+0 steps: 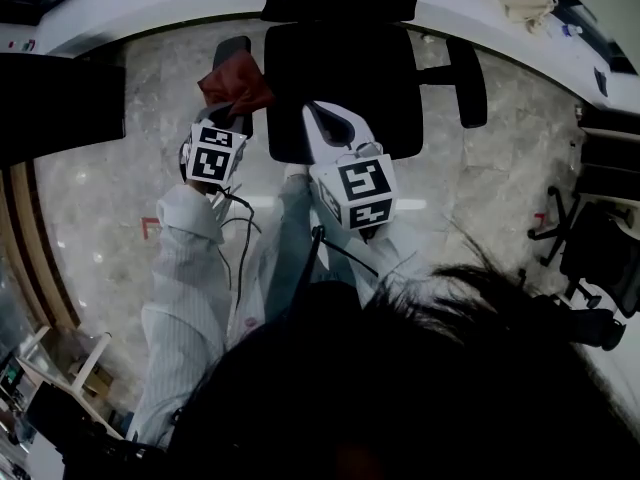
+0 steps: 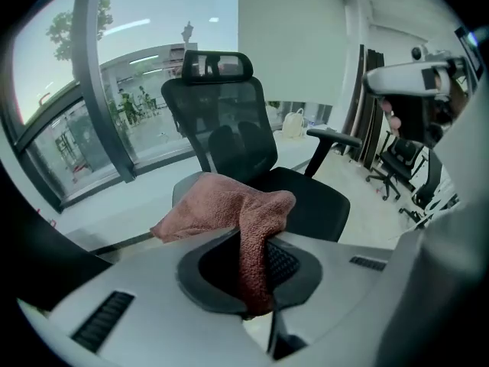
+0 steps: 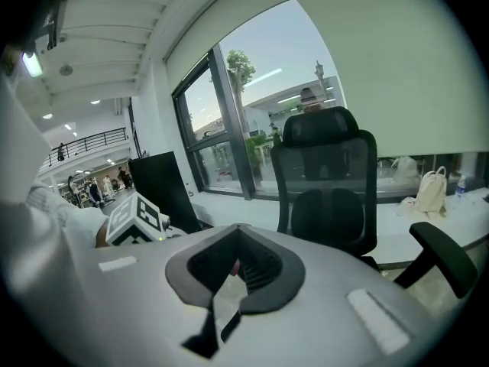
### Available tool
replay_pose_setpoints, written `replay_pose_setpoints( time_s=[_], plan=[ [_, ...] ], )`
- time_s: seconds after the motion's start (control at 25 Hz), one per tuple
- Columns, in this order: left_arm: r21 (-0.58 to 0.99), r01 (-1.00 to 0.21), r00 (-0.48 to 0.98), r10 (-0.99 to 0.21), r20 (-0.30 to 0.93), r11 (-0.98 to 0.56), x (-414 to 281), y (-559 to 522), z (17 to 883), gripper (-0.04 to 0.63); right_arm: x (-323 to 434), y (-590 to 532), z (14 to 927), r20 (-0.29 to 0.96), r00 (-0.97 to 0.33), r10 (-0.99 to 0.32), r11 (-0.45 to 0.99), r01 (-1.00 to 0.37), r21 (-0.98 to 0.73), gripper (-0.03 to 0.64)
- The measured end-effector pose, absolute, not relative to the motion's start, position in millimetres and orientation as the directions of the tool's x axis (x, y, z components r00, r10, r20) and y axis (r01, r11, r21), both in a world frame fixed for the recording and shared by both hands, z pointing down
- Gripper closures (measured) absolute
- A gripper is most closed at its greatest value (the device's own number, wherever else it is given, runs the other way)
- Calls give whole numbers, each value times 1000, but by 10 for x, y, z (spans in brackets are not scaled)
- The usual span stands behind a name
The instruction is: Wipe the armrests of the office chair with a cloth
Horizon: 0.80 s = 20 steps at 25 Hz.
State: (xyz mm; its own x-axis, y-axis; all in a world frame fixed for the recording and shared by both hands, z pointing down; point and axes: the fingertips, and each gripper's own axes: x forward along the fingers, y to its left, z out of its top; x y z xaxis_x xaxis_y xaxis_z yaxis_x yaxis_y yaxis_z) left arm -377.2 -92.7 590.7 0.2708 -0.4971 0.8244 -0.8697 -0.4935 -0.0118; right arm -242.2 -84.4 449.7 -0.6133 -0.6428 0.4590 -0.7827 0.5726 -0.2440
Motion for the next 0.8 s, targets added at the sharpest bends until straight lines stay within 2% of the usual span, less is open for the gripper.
replay_pose_setpoints(
  time_s=[0.32, 0.44, 0.8],
  plan=[
    [91, -892, 327, -491, 808, -444, -3662, -158, 5853, 566, -2845, -752, 4356, 425, -686, -591, 628, -722, -292, 615],
    [85, -899, 318, -506, 802, -430, -3692, -54, 5882, 566, -2956, -722, 4339, 423, -703, -571, 648, -703, -294, 615],
    [11, -915, 261, -569, 780, -404, -3947, -889, 5794, 566, -2729, -766, 4532, 475, -656, -587, 592, -747, -301, 615]
  ],
)
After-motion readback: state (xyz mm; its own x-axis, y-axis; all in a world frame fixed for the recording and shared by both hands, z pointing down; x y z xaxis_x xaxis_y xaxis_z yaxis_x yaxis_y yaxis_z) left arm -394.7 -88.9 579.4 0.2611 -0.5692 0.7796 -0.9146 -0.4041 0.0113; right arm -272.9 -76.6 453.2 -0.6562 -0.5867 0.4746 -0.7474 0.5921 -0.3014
